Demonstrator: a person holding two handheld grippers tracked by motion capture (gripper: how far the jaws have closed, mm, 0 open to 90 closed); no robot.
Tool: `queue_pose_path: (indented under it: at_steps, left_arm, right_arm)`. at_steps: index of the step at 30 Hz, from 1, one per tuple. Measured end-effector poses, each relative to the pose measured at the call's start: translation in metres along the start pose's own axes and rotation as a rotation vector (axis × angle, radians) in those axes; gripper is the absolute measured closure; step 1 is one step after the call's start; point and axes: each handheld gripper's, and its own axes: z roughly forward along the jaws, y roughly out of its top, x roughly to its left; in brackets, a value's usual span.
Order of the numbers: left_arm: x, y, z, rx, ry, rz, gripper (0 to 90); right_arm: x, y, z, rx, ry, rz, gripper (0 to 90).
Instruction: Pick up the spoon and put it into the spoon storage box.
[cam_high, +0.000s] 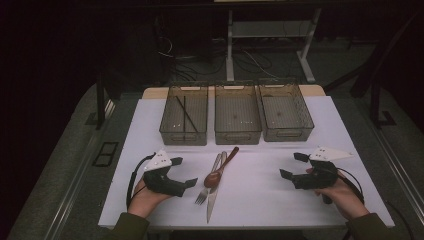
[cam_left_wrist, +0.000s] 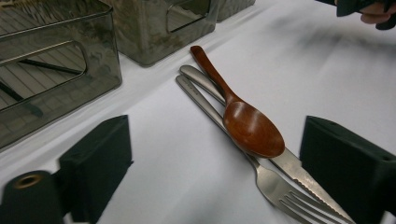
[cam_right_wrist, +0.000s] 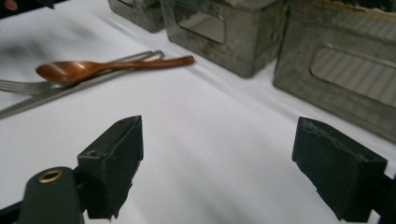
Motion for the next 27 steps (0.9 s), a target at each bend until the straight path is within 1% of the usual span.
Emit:
queue_pose_path:
  at_steps: [1,2,3,4,5,8,10,12,13,14,15,18,23,26,27]
  left_arm:
    - [0.0,0.001,-0.001,-0.006,-0.007,-0.01,13.7]
    - [0.0,0.002,-0.001,-0.003,-0.006,-0.007,14.5]
    - [0.0,0.003,-0.001,-0.004,-0.007,-0.013,16.8]
    - [0.0,0.004,-0.001,0.001,-0.007,-0.009,20.1]
    - [0.0,0.005,0.0,0.0,-0.008,-0.014,23.1]
    - [0.002,0.007,0.005,0.003,-0.004,-0.021,34.7]
    - [0.003,0.009,0.009,0.009,-0.001,-0.035,42.8]
    - [0.004,0.012,0.013,0.015,0.006,-0.041,50.1]
    - [0.005,0.012,0.016,0.02,0.0,-0.044,54.6]
    - [0.005,0.013,0.018,0.027,-0.005,-0.043,57.0]
    - [0.005,0.013,0.021,0.038,-0.001,-0.037,59.7]
    - [0.006,0.017,0.03,0.06,-0.007,-0.045,67.8]
    - [0.005,0.025,0.046,0.102,-0.015,-0.035,81.4]
    - [0.005,0.03,0.054,0.12,-0.016,-0.028,87.8]
    - [0.005,0.031,0.057,0.123,-0.017,-0.028,88.7]
  right_arm:
    - [-0.001,-0.003,-0.002,0.004,-0.01,0.0,15.7]
    - [-0.002,-0.006,-0.003,0.004,-0.021,0.001,15.8]
    - [-0.003,-0.009,-0.005,0.002,-0.027,0.008,15.8]
    - [-0.004,-0.012,-0.006,-0.001,-0.035,0.007,15.8]
    - [-0.005,-0.014,-0.008,-0.008,-0.041,0.007,15.8]
    - [-0.004,-0.017,-0.011,-0.011,-0.029,0.029,15.8]
    - [-0.002,-0.018,-0.011,-0.011,-0.025,0.009,15.8]
    - [0.0,-0.019,-0.011,-0.002,-0.024,0.001,15.8]
    - [0.001,-0.018,-0.01,-0.003,-0.017,-0.008,15.8]
    - [0.003,-0.017,-0.01,-0.003,-0.013,-0.007,15.8]
    - [0.004,-0.016,-0.009,-0.005,-0.009,-0.009,15.8]
    - [0.008,-0.018,-0.008,0.014,0.001,-0.022,15.8]
    - [0.008,-0.019,-0.006,0.02,0.003,-0.023,15.8]
    - [0.008,-0.02,-0.007,0.021,0.0,-0.025,15.8]
    - [0.009,-0.02,-0.007,0.025,-0.001,-0.023,15.8]
